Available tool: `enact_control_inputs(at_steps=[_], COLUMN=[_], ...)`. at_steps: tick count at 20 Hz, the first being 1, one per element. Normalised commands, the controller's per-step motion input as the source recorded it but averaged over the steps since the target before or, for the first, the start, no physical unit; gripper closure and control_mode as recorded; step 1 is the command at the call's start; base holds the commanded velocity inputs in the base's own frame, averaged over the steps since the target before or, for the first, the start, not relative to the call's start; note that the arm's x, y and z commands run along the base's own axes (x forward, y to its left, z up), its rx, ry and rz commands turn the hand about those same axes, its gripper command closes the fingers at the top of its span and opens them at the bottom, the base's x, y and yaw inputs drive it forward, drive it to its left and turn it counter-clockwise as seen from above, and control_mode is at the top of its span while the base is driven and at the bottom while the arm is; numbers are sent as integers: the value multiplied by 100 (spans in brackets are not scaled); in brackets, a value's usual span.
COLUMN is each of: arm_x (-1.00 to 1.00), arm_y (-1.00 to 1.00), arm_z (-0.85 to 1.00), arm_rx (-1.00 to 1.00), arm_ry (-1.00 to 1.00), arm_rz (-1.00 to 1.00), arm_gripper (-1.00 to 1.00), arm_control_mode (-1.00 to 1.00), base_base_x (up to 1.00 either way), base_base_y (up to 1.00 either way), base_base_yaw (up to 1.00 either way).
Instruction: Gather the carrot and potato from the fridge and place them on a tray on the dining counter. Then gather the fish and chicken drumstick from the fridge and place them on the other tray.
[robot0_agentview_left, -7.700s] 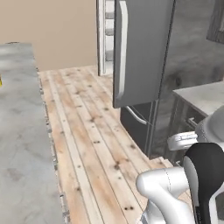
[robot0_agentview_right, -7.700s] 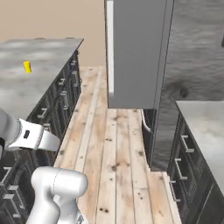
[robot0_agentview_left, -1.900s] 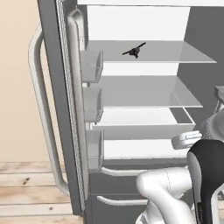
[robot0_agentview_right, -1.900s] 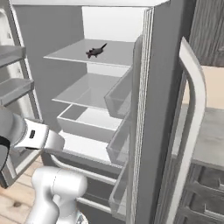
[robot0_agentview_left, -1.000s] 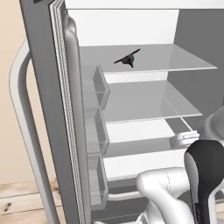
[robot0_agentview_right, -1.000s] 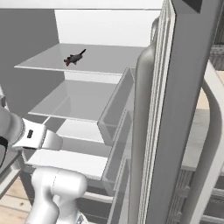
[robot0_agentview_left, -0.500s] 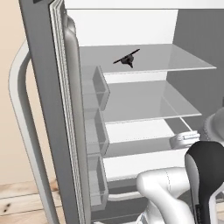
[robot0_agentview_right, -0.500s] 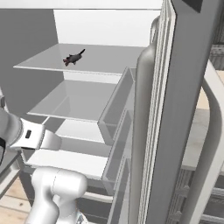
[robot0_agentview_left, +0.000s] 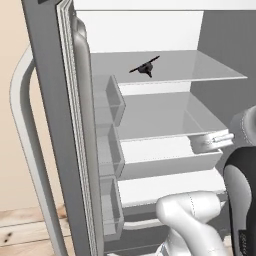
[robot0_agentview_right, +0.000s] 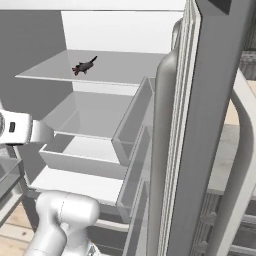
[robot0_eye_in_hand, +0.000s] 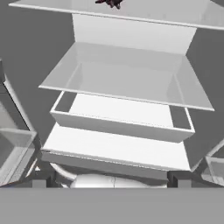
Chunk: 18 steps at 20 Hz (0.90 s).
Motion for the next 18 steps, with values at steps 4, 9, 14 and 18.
enact_control_inputs(at_steps=[4, 9, 14, 18], arm_x=[31, 45, 63, 81], arm_y=[43, 5, 9, 2], arm_z=[80, 54, 7, 0], arm_rx=[0, 0, 0, 1], arm_ry=[-9, -14, -8, 0], arm_rz=[16, 3, -3, -5], arm_gripper=[-100, -100, -100, -100], arm_control_mode=[-100, -100, -100, -100], base_base_x=[0, 0, 0, 0], base_base_y=[0, 0, 0, 0], base_base_yaw=[0, 0, 0, 0])
